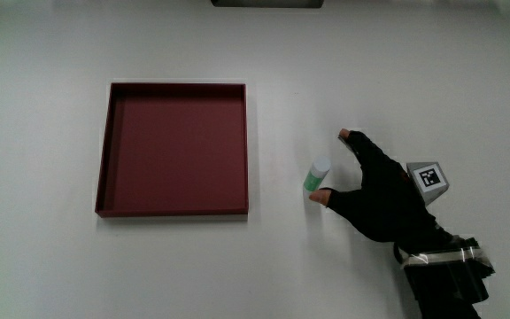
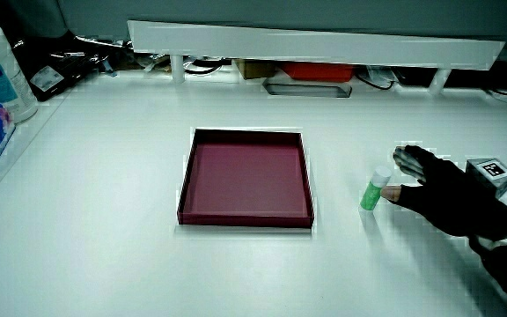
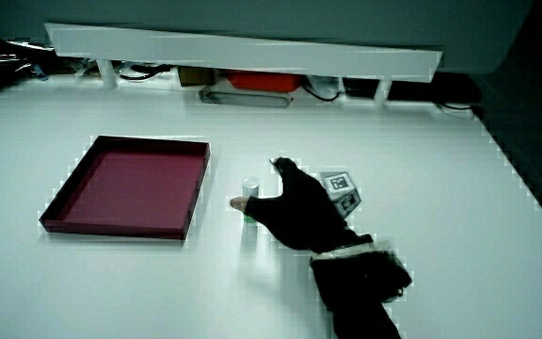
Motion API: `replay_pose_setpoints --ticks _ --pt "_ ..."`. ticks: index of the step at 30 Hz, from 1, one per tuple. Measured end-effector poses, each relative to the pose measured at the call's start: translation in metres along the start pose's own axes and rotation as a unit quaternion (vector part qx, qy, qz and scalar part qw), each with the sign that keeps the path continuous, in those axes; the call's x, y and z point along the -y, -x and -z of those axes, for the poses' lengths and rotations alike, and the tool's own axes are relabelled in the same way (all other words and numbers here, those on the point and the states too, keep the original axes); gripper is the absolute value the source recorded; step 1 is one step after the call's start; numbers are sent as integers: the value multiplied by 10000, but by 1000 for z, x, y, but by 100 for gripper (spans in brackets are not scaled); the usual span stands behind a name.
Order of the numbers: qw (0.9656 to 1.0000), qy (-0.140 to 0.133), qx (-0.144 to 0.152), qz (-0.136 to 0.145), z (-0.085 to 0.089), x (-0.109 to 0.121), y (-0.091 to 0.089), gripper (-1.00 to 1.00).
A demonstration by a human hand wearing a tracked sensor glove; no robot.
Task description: Place glue stick
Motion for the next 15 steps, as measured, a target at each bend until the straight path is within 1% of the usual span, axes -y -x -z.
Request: replay_pose_setpoints --ticks 1,4,5,6,7,8,10,11,12,13,15 --pt "10000 -63 32 26 -3 2 -4 0" --pt "9999 -147 11 7 -11 9 -17 0" --pt "9998 -192 -61 21 -12 11 -20 0" --pt "9998 -180 -54 0 -14 13 -23 0" --pt "9998 -180 -42 37 -14 14 -25 0" --pt "9998 -180 27 92 -16 16 -29 0" --pt "9997 -217 73 108 -17 18 -37 0" --pt "9997 -187 102 151 -17 19 -39 0" --pt "9995 -220 105 195 -17 21 -43 0" --pt "9991 -198 187 314 -18 22 -48 0" --pt "9990 -195 245 309 -17 24 -54 0"
